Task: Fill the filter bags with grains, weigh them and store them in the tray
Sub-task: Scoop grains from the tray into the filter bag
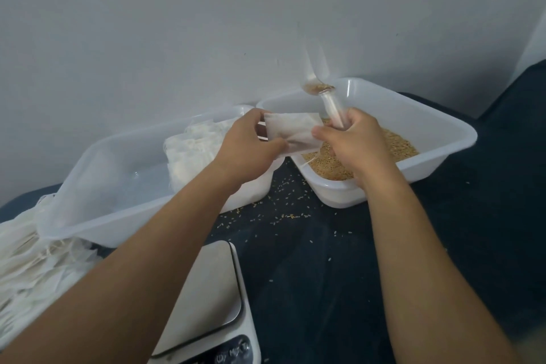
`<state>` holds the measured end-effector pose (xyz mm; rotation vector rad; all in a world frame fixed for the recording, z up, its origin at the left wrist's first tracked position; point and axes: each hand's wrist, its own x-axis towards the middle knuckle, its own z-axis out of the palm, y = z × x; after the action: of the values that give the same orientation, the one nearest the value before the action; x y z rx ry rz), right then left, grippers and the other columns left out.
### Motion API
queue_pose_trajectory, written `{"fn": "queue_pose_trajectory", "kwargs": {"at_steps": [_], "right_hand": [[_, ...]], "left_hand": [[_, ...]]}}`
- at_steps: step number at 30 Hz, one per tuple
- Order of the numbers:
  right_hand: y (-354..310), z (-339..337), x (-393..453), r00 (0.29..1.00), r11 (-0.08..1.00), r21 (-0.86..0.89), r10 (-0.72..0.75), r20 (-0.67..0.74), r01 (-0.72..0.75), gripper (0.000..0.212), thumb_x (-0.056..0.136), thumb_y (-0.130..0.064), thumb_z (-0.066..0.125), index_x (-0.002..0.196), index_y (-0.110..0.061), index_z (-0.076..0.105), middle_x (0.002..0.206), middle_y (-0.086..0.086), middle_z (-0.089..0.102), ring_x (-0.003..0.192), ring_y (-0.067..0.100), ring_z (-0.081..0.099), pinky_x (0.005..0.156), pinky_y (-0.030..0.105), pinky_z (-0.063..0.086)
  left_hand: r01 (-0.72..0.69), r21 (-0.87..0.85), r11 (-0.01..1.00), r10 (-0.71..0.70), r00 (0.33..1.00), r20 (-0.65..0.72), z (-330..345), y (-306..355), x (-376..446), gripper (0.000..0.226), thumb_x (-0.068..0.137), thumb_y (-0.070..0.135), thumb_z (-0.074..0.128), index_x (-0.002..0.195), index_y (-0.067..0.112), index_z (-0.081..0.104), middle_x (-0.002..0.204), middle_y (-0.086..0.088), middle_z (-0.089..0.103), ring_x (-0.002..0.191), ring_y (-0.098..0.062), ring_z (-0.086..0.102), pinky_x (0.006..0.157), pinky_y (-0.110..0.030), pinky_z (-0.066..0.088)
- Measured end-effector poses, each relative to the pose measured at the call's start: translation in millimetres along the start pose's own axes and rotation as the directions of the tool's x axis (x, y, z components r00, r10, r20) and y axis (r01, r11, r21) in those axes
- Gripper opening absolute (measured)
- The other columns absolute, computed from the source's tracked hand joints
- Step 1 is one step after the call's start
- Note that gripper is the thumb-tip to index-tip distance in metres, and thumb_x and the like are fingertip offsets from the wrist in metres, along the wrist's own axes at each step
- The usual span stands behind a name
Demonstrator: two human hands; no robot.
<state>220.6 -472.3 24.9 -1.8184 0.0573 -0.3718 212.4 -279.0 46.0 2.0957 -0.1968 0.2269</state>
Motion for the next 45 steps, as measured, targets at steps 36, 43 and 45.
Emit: {"fn": "queue_pose_trajectory", "kwargs": {"at_steps": [36, 43, 45], "right_hand": [[-40, 23, -45, 0.844, 0.871, -0.070, -0.449, 0.293, 0.487, 0.023, 0.084, -0.033, 0.081, 0.085, -0.024, 0.060, 0.087, -0.013, 0.069, 0.080, 0.005, 0.065, 0.071, 0.024, 0.053], [-40, 40, -55, 0.878, 0.941, 0.160, -0.336, 0.341, 0.298, 0.020, 0.086, -0.032, 0.083, 0.084, -0.031, 0.063, 0.107, -0.016, 0.077, 0.085, 0.003, 0.071, 0.059, 0.019, 0.051], [-38, 46, -57, 0.903, 0.950, 0.262, -0.258, 0.345, 0.171, 0.019, 0.087, -0.026, 0.082, 0.095, -0.019, 0.065, 0.109, -0.020, 0.076, 0.068, -0.006, 0.066, 0.050, 0.012, 0.045]], "left_hand": [[0.159, -0.415, 0.896, -0.077, 0.975, 0.207, 6, -30, -73, 0.029, 0.087, 0.003, 0.078, 0.113, 0.008, 0.067, 0.091, -0.009, 0.076, 0.076, -0.014, 0.069, 0.067, -0.023, 0.054], [0.210, -0.536, 0.818, -0.167, 0.978, 0.128, -7, -41, -90, 0.034, 0.072, 0.011, 0.083, 0.105, 0.015, 0.075, 0.101, -0.009, 0.078, 0.093, -0.024, 0.073, 0.095, -0.046, 0.058], [0.192, -0.510, 0.838, -0.183, 0.981, 0.069, -15, -44, -95, 0.040, 0.072, 0.011, 0.083, 0.111, 0.011, 0.072, 0.101, -0.010, 0.079, 0.094, -0.025, 0.075, 0.092, -0.043, 0.060]]}}
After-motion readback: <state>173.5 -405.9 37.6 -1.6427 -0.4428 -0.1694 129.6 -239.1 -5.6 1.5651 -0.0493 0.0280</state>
